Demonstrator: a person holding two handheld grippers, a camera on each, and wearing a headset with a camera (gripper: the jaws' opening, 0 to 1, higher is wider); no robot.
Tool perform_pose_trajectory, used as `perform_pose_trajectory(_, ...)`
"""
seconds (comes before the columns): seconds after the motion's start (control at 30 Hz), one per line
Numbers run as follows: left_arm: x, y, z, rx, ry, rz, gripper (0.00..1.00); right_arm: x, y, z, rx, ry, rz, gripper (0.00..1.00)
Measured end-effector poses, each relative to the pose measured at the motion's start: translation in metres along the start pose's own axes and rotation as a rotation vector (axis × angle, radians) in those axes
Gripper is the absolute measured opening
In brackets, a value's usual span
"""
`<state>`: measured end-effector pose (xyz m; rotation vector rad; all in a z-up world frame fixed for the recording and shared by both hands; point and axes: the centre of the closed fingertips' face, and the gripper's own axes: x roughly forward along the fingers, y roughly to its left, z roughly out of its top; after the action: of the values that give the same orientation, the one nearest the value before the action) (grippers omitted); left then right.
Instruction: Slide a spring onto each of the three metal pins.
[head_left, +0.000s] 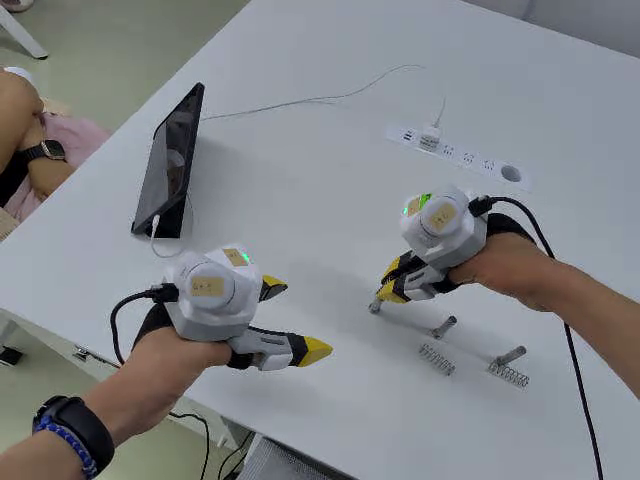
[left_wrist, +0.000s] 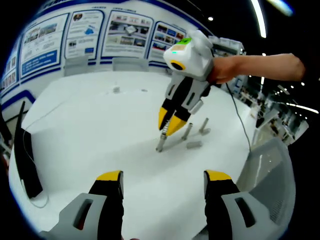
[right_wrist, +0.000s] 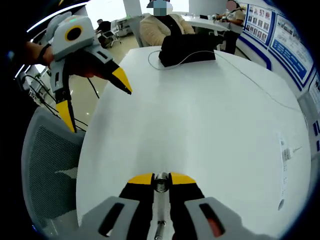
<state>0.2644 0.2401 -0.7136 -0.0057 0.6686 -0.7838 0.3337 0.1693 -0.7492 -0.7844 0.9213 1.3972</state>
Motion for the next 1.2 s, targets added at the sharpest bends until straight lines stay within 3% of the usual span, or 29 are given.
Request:
perform_pose_trajectory(0.8,-0.002,0.004,0.001,-0.009,-0.005,0.012,0.65,0.027,0.003,-0.013,-0.076,0.064,-0.001,0.13)
perform_pose_trajectory(1.2,-0.004,0.004,-0.001,-0.011,-0.001,0.015,0.65,0.032,0.004,-0.015,-0.089,0.076,0.003,0.13)
